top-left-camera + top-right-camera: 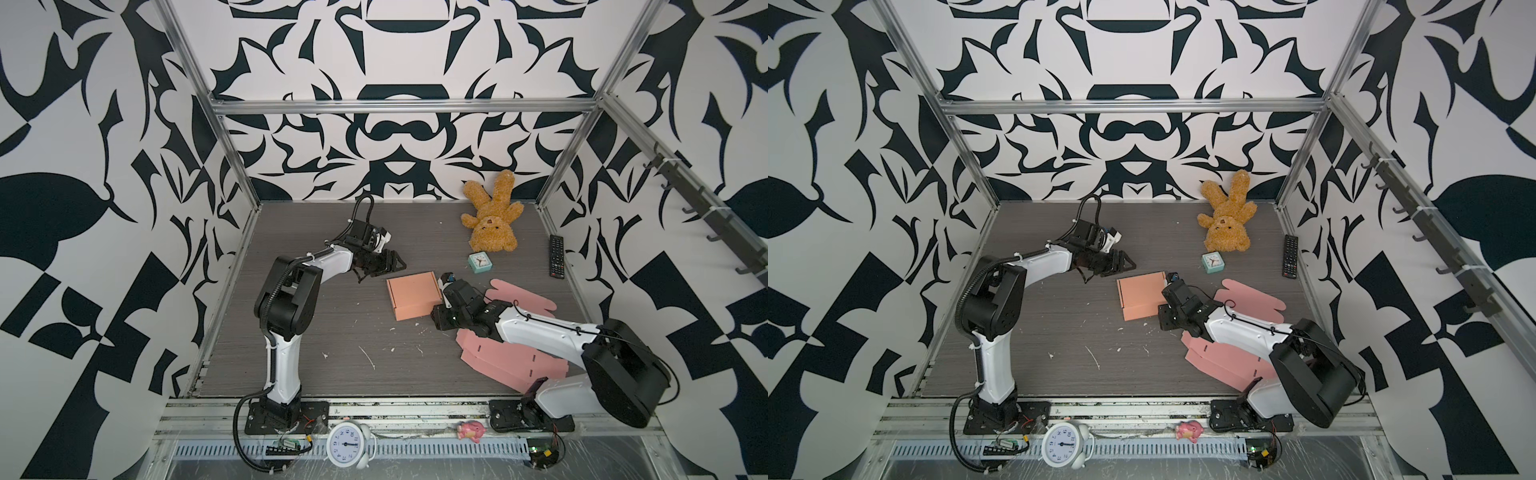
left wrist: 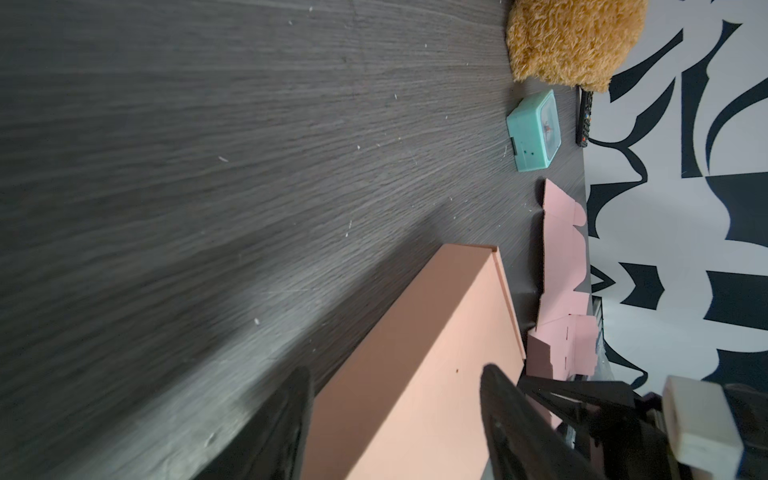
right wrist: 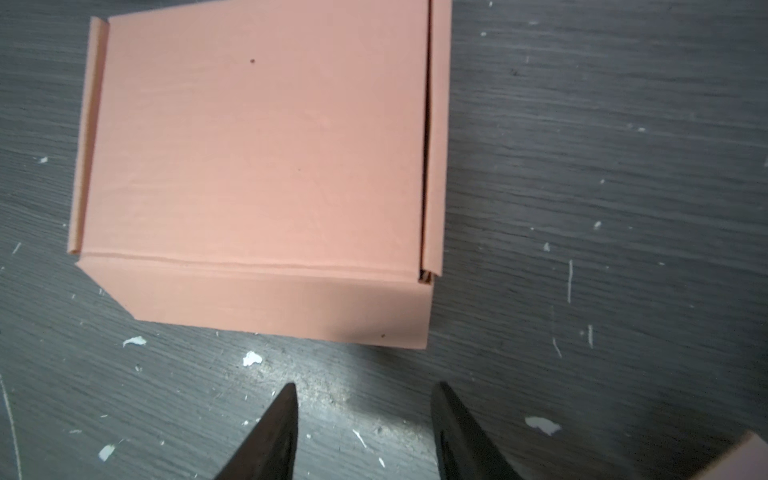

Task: Fold the paper box
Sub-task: 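Open both grippers and draw them back from the closed peach box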

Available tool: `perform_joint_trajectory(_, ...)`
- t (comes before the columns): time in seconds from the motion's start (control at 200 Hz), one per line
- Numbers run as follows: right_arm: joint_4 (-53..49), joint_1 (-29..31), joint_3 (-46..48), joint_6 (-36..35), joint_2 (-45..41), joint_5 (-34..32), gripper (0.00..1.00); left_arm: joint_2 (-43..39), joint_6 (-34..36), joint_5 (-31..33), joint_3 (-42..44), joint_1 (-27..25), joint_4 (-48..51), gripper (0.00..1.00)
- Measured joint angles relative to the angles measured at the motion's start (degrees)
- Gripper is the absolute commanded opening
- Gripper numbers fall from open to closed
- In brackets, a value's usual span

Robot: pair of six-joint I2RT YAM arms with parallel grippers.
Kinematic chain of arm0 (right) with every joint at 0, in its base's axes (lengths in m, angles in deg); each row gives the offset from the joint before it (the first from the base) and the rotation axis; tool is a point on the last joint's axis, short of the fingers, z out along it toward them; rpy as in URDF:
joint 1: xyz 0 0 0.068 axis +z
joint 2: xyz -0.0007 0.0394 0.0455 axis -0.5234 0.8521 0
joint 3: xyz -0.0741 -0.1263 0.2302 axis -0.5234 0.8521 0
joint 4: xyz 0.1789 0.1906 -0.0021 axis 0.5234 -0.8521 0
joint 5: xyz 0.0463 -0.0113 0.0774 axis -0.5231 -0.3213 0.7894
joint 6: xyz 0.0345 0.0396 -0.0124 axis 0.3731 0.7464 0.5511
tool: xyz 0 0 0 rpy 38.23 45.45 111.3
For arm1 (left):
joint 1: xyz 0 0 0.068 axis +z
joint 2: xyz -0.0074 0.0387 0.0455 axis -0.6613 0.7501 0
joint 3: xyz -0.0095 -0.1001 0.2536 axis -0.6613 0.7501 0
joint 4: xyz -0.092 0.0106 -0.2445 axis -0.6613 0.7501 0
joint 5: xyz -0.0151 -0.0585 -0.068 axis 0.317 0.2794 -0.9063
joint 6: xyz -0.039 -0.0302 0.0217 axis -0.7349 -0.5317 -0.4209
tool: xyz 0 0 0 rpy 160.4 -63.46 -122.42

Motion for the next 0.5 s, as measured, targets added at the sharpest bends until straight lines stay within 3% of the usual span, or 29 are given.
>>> perform_joint_trajectory(0.5,3.28,0.00,0.00,0.26,4.37,0.35,0.53,-0.13,0.37,-1.51,4.31,-2.16,-0.70,0.67)
